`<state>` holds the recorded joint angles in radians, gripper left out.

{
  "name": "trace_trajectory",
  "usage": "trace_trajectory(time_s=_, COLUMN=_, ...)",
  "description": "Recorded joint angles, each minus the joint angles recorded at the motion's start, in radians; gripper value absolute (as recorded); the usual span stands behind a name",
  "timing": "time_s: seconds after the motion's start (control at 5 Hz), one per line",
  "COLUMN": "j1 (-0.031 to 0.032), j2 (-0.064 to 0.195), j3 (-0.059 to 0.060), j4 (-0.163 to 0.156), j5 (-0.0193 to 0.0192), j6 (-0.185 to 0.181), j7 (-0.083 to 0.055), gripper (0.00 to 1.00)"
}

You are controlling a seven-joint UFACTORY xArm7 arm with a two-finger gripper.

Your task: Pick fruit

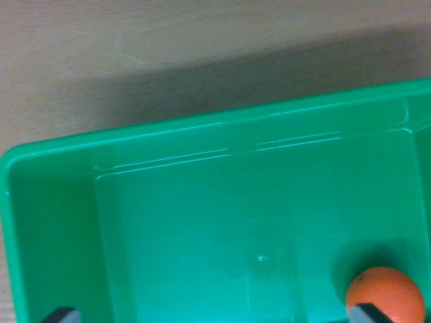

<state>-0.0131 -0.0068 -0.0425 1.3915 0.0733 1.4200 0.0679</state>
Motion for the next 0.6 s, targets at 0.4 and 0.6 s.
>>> trace_trajectory(time_s=0.4, j1=-0.0123, j2=0.010, j3=-0.006, j4=-0.038, j5=-0.0022, j6=-0.040, j7=0.004, gripper=0.00)
trace_trajectory(time_s=0.6, j1=-0.0123, j2=0.010, j3=-0.006, j4=-0.038, j5=-0.0022, j6=-0.040, j7=0.004, gripper=0.00)
